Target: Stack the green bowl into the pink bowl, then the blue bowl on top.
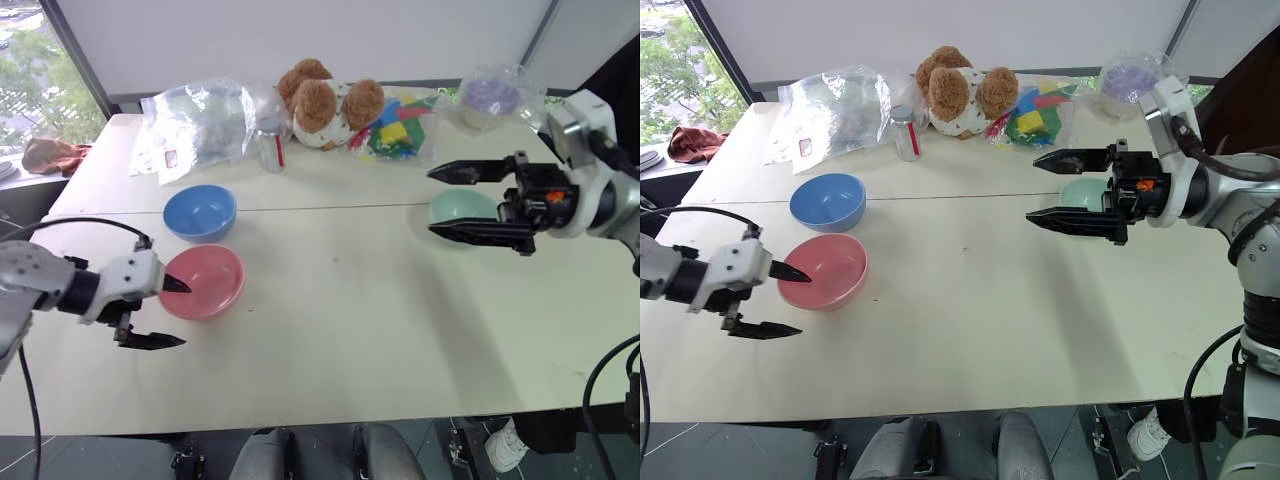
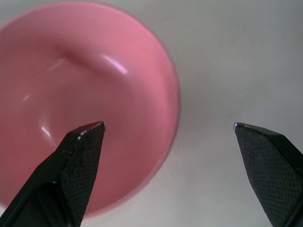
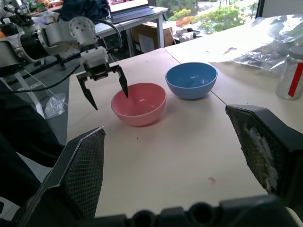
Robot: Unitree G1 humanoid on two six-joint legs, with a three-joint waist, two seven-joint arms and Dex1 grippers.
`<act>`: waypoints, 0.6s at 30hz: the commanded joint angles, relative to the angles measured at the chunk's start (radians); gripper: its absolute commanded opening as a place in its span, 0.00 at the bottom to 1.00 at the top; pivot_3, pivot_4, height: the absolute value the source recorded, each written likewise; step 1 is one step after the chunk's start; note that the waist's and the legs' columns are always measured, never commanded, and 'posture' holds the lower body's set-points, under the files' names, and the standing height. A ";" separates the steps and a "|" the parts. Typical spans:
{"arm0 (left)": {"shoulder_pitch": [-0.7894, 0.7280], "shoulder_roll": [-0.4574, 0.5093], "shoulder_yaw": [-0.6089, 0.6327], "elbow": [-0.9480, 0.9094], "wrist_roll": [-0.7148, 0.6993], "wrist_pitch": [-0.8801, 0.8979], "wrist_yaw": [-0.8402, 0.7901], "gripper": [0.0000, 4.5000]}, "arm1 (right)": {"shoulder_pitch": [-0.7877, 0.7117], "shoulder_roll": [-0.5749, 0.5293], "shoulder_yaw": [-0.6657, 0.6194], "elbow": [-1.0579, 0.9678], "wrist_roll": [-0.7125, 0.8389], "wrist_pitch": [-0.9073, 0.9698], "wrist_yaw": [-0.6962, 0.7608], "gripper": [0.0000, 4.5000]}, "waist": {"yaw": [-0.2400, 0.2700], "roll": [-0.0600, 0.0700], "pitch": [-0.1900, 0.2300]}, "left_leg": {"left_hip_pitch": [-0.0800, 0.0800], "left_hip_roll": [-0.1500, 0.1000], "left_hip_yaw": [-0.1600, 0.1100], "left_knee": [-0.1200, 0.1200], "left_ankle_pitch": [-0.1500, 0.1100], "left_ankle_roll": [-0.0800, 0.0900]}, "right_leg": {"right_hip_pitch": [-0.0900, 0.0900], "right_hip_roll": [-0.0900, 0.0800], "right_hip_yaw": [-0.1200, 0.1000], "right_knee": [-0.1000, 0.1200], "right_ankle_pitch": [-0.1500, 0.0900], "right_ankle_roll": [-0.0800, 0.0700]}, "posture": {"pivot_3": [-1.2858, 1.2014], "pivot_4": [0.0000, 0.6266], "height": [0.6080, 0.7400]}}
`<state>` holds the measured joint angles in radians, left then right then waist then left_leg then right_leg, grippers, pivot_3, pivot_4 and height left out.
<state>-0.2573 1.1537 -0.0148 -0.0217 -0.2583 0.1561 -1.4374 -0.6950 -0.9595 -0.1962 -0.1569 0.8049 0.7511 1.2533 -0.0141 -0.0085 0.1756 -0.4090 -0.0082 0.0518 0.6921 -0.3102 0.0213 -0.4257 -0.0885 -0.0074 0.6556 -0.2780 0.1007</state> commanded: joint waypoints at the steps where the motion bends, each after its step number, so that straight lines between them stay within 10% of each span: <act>1: -0.036 -0.023 -0.042 0.037 0.093 -0.095 0.033 1.00 | -0.007 -0.030 -0.055 -0.043 0.048 0.029 -0.009 0.99 | 0.000 0.000 0.000 | 0.000 0.000 0.000 0.000 0.000 0.000 | 0.000 0.000 0.000 0.000 0.000 0.000 | 0.52 0.24 1.00; 7: -0.078 -0.077 -0.096 0.103 0.175 -0.175 0.070 0.83 | 0.014 -0.055 -0.050 -0.057 0.041 0.037 0.001 1.00 | 0.000 0.000 0.000 | 0.000 0.000 0.000 0.000 0.000 0.001 | 0.000 0.000 0.000 0.000 0.000 0.000 | 0.52 0.24 1.00; 14: -0.108 -0.105 -0.112 0.115 0.173 -0.195 0.047 0.04 | 0.051 -0.091 -0.047 -0.054 -0.001 0.010 0.013 1.00 | 0.006 0.001 -0.001 | 0.000 0.000 0.000 0.000 0.000 0.001 | 0.000 0.000 0.000 0.000 0.000 0.000 | 0.52 0.24 1.00; 18: -0.150 -0.127 -0.129 0.060 0.129 -0.146 -0.002 0.00 | 0.084 -0.124 -0.056 -0.057 -0.025 -0.006 0.021 1.00 | 0.002 0.005 -0.003 | 0.001 0.000 0.000 0.001 -0.001 0.001 | 0.001 0.000 0.000 0.000 0.000 0.000 | 0.52 0.24 1.00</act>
<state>-0.4017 1.0392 -0.1155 0.0721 -0.0995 -0.0064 -1.4043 -0.6074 -1.0614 -0.2132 -0.1934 0.7859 0.7641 1.2663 -0.0123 -0.0035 0.1725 -0.4083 -0.0085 0.0520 0.6932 -0.3107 0.0225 -0.4243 -0.0889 -0.0075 0.6562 -0.2780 0.1009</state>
